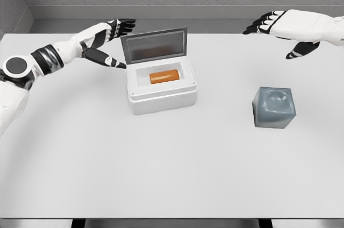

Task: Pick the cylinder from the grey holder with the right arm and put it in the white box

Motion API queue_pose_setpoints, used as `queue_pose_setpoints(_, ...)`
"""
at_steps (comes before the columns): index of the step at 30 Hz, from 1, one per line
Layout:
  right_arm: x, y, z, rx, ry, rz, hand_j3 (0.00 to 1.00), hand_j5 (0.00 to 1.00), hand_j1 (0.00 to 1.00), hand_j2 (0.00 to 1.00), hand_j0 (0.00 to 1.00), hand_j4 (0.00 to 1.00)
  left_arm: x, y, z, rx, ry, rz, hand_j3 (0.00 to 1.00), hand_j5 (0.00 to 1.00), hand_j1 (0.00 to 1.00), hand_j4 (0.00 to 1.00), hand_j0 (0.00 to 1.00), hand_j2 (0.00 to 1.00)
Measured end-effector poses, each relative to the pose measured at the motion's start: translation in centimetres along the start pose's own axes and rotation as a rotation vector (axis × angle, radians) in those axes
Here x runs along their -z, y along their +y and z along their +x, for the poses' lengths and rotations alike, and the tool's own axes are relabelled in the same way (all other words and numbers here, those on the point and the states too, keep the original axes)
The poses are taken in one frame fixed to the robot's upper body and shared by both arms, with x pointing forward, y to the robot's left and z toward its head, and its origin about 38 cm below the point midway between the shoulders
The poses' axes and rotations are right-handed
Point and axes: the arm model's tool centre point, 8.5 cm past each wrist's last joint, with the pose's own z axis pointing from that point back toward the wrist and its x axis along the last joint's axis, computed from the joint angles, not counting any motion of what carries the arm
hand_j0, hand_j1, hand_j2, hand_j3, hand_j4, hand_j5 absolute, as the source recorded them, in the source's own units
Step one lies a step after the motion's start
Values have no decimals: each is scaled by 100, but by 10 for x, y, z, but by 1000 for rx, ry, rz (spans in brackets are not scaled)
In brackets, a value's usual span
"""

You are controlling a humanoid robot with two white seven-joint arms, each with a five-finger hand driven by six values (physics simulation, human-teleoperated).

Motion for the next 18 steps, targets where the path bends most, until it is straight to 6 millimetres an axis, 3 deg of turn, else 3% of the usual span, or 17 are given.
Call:
queue_pose_setpoints(13,0,0,2,-5,-5,0,100,100,100,100,100,100,-1,-6,9,-22,-46,-12,100,100,100,100,100,100)
queue_pose_setpoints(15,0,-2,2,-7,-5,-2,100,100,100,100,100,100,-7,-14,4,-40,-47,-23,100,100,100,100,100,100)
queue_pose_setpoints(18,0,-2,2,-9,-4,-3,100,100,100,100,100,100,-10,-14,13,-29,-70,-34,100,100,100,100,100,100)
